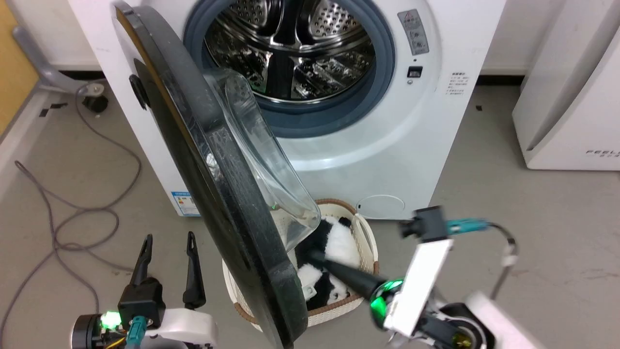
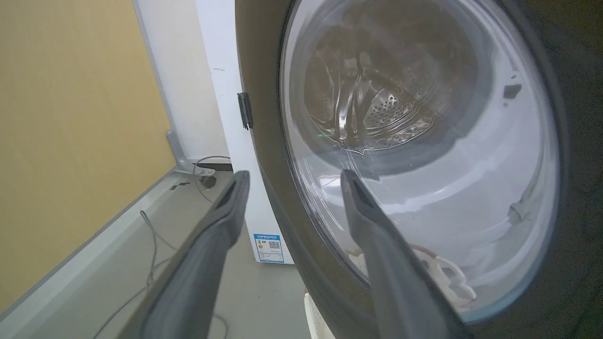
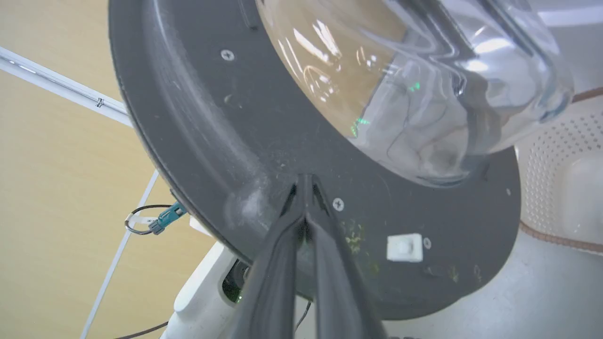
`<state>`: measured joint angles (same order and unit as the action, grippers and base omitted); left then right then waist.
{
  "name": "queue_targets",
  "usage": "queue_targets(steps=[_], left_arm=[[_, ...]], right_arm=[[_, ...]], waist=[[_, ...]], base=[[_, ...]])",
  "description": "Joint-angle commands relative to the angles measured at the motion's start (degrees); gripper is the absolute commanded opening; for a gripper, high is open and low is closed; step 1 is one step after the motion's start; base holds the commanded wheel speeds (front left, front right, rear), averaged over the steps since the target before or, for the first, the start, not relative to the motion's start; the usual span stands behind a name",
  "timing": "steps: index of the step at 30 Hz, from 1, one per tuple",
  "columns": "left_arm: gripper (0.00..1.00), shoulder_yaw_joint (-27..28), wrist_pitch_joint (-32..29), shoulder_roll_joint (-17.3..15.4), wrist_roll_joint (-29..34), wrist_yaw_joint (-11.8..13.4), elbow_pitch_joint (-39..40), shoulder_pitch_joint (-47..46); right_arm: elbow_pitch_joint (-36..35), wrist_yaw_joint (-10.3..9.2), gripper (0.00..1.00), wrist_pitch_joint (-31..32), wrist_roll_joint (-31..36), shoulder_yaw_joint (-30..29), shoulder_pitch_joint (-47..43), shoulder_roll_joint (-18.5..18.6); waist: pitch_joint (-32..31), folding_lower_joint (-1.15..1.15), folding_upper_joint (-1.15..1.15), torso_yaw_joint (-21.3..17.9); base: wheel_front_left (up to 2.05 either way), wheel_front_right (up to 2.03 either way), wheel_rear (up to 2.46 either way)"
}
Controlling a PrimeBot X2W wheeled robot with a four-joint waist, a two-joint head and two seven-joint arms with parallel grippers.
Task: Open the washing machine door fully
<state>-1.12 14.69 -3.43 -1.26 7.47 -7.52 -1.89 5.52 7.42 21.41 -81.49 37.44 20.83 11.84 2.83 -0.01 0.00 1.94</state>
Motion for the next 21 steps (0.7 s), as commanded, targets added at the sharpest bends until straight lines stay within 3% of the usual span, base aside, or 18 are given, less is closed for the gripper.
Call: queue_targets(steps=[1, 6, 10, 13, 15, 21], left_arm=[[1.00, 0.1, 0.3, -0.3, -0.3, 0.3, 0.0, 0.8], [1.00, 0.4, 0.3, -0.3, -0.3, 0.1, -0.2, 1.4], [1.00, 0.8, 0.3, -0.3, -0.2, 0.2, 0.0, 1.9], [1.00, 0.9, 0.3, -0.3, -0.2, 0.3, 0.2, 2.2], [1.00, 1.1, 0.3, -0.3, -0.3, 0.3, 0.3, 2.3], [1.00, 1.4, 0.3, -0.3, -0.2, 0.3, 0.8, 2.4]], right_arm=[[-0.6, 0.07, 0.00, -1.8, 1.6, -0.3, -0.3, 0.8], [0.3, 0.07, 0.00, -20.8, 11.9, -3.0, 0.1, 5.3], [2.5, 0.07, 0.00, -32.5, 18.1, -4.8, 0.7, 8.2], [4.4, 0.07, 0.00, -35.8, 24.4, -8.0, 0.9, 9.8], [5.3, 0.07, 0.00, -36.3, 33.7, -10.8, 1.1, 10.7], [0.2, 0.07, 0.00, -36.4, 57.3, -25.7, -4.4, 6.1]], waist=[[-0.3, 0.01, 0.00, -0.3], [-1.5, 0.01, 0.00, -1.0], [-2.0, 0.01, 0.00, -1.7], [-2.3, 0.01, 0.00, -2.1], [-2.3, 0.01, 0.00, -2.4], [-2.0, 0.01, 0.00, -2.8]], base=[[0.00, 0.00, 0.00], [0.00, 0.00, 0.00], [0.00, 0.00, 0.00], [0.00, 0.00, 0.00], [0.00, 0.00, 0.00], [0.00, 0.00, 0.00]])
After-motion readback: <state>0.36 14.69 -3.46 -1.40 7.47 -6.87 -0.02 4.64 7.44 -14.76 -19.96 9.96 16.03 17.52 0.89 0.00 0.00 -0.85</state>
